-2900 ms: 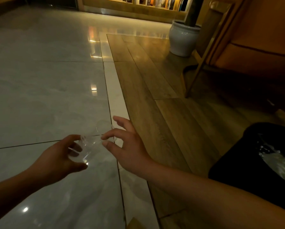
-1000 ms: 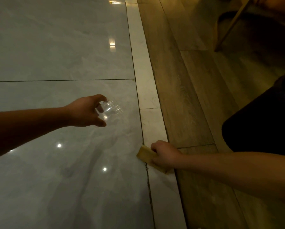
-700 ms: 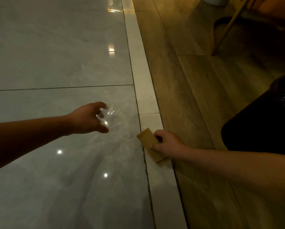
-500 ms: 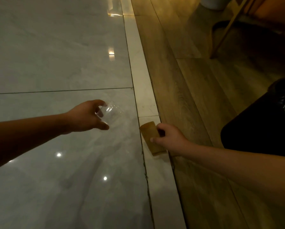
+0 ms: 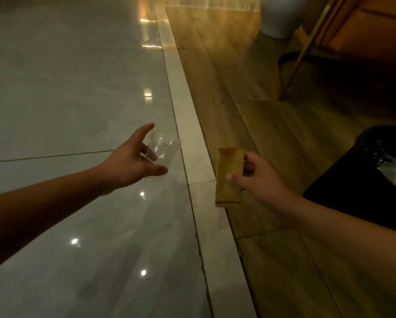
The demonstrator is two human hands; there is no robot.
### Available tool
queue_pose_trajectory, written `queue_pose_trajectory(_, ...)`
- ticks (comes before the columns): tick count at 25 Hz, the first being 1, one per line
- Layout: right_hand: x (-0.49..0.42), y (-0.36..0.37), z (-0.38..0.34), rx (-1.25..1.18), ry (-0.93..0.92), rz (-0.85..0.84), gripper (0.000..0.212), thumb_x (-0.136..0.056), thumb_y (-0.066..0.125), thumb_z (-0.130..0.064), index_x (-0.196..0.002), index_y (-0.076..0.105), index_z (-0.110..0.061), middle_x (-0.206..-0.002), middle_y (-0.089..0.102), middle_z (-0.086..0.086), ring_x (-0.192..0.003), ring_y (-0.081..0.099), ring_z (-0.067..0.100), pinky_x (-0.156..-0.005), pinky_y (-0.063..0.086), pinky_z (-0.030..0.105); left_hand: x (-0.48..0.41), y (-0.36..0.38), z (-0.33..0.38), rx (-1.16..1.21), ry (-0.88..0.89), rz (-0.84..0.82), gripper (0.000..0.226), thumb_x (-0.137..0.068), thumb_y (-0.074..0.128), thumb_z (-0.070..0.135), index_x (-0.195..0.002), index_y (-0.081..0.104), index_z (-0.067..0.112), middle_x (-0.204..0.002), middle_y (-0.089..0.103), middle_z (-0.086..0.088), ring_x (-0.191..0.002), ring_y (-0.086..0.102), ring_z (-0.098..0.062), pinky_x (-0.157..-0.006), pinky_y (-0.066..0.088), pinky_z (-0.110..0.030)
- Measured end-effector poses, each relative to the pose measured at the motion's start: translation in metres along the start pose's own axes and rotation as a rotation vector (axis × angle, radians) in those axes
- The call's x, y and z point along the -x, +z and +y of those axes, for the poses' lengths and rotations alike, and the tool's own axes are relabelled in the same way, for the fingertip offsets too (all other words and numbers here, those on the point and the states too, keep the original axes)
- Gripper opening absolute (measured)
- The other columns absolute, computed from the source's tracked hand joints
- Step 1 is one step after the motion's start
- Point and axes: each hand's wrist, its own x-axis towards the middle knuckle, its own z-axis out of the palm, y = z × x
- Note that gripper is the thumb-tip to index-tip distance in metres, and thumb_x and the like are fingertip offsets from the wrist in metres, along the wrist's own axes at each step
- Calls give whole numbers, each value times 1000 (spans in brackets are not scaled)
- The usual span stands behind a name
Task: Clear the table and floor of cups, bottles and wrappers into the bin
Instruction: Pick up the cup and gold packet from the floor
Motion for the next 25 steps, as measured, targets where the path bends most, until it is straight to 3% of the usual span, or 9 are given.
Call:
queue_pose_trajectory(4, 22, -45, -25, -2, -82, 168, 39, -80, 76, -20, -112, 57, -34, -103, 66, -15, -97, 65, 3, -70, 54, 14, -21, 20, 41, 121, 81, -46, 94, -65, 87, 19, -141, 36, 39, -106, 67, -6, -89, 72, -21, -72, 59, -38)
queue_pose_trajectory(9, 44, -163, -83, 68, -291, 540, 33, -81, 75, -28, -104, 59, -46, -112, 69, -13, -105, 66, 3, -83, 59, 30, -43, 62, 148, 94, 371, -103, 79, -54, 84, 44, -125, 50, 46, -96, 72, 13, -87, 71, -5, -74, 57, -34)
queue_pose_trajectory(11, 54, -210, -98, 27, -327, 679, 30, -83, 72, -27, -105, 61, -44, -115, 69, -8, -107, 67, 9, -84, 60, 39, -51, 89, 191, 148, 423, -145, 83, -58, 85, 40, -132, 47, 41, -100, 73, 11, -89, 72, -5, -75, 59, -33)
queue_pose_trajectory(14, 70, -261, -102, 49, -317, 805, 32, -84, 71, -26, -113, 60, -35, -113, 70, -7, -100, 69, 6, -75, 62, 35, -60, 137, 248, 292, 451, -182, 92, -66, 85, 21, -143, 36, 34, -109, 71, 8, -91, 71, -2, -78, 59, -27)
queue_pose_trajectory(16, 84, -290, -97, 43, -267, 855, 36, -86, 71, -22, -118, 59, -31, -114, 69, -7, -99, 70, 6, -75, 62, 34, -61, 173, 279, 344, 454, -231, 104, -68, 84, 17, -148, 22, 41, -120, 64, 8, -99, 70, -7, -80, 58, -26)
queue_pose_trajectory(20, 112, -335, -71, 52, -196, 926, 40, -86, 71, -23, -122, 57, -31, -115, 67, -10, -103, 67, 6, -79, 59, 32, -63, 234, 321, 348, 449, -307, 113, -68, 85, 18, -148, 11, 49, -103, 53, 25, -90, 69, -1, -60, 54, -10)
queue_pose_trajectory(25, 118, -354, -33, 172, -139, 900, 45, -86, 71, -26, -126, 52, -35, -106, 58, -26, -98, 59, -6, -73, 52, 19, -65, 276, 343, 137, 462, -282, 108, -69, 84, 26, -150, 13, 39, -132, 56, -1, -102, 64, -17, -67, 51, -21)
